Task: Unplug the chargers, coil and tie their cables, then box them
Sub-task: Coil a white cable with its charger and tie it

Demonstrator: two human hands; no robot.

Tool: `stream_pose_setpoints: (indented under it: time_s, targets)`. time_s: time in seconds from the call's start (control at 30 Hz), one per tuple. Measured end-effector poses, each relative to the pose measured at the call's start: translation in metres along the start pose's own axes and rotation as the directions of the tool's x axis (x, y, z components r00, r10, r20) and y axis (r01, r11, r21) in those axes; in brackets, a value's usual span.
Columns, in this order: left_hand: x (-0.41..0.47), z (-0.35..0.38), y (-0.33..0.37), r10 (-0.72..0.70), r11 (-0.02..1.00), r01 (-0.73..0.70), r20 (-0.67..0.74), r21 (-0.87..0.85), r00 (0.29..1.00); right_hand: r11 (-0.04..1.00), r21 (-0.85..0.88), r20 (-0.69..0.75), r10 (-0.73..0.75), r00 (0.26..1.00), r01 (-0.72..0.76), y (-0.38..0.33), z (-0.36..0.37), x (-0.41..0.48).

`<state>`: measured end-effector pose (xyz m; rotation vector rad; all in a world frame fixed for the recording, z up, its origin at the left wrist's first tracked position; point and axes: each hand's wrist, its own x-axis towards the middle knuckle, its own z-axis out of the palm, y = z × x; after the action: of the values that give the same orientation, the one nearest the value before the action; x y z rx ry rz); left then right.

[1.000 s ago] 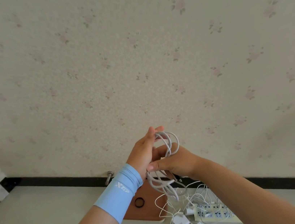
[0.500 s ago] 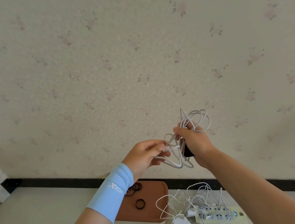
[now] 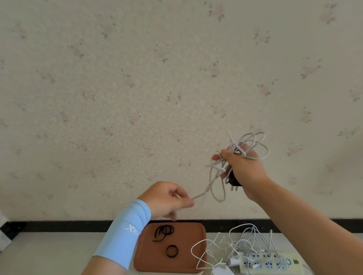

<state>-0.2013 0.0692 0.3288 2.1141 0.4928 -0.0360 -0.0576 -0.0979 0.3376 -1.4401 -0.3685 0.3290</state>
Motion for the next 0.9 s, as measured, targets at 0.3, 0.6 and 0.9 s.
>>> stream_pose_setpoints:
  time_s: [0.3, 0.6, 0.9]
  targets:
    - [-0.001, 0.020, 0.015, 0.334, 0.942, -0.323, -0.343, 0.088, 0.878, 0.988, -0.090, 0.156, -0.110, 0.982, 0.125, 0.009, 0.024, -0.015]
    - [0.009, 0.029, 0.023, 0.206, 0.885, -0.446, -0.749, -0.133, 0.630, 0.999, -0.023, 0.073, 0.043, 0.996, -0.042, 0.005, 0.037, -0.020]
    - [0.006, 0.025, 0.037, 0.156, 0.577, -0.349, -0.320, -0.738, 0.935, 0.996, 0.004, -0.058, 0.088, 0.994, -0.088, 0.006, 0.035, -0.013]
